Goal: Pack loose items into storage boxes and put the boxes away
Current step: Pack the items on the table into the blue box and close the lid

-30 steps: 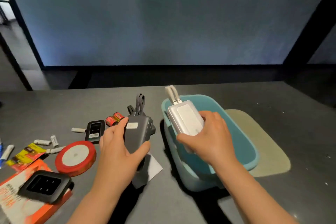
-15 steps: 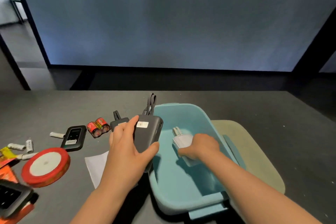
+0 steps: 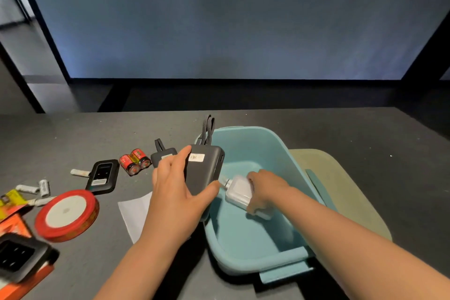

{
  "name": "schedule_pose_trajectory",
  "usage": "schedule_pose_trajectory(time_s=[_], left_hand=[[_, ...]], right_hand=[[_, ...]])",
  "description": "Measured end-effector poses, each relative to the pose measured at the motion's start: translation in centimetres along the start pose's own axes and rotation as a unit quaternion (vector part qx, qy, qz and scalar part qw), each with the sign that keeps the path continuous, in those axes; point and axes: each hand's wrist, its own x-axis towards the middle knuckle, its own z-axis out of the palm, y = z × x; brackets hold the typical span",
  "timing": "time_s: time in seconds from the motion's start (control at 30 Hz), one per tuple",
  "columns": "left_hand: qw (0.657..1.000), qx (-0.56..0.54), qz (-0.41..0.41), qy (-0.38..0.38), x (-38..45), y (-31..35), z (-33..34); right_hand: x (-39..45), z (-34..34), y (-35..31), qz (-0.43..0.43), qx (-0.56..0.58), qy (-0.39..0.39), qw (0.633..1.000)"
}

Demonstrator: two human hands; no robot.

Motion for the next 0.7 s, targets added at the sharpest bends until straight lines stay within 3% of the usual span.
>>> schedule_pose_trajectory(time_s=[0.07,0.13,0.23,0.3,0.4,0.5,0.7], left_hand=[[1.0,0.001,-0.001,-0.001,-0.1,-0.2,-0.1],[1.0,-0.002,-0.006,0.001,-0.2,-0.3,-0.2],[1.0,-0.007,-0.007,0.002,-0.2,-0.2,-0.5],[1.0,-0.005,-0.005,0.002,-0.1,-0.2,-0.6],[1.0,-0.004,-0.004,-0.002,0.0,0.0,-0.5],[1.0,-0.011,0.0,-0.003,0.1,0.3,-0.4],[1.0,-0.023,-0.004,-0.005,0.1,0.5,-0.1]], right_hand=[[0.4,0.0,0.5,-0.097,-0.076,-0.004,0.992],[0.6,-0.1,1.2,-0.164,-0.14,0.039,0.976],[0.5,0.3,1.6,-0.2,-0.155,0.106,0.962],[0.5,0.4,1.2,-0.146,-0.054,0.122,0.98],[0.4,-0.5,0.7,0.034,0.135,0.13,0.982],[0.5,-0.7,0.0,0.138,0.132,0.064,0.979],[1.3,-0.3,-1.2,0.149,0.123,0.051,0.98]])
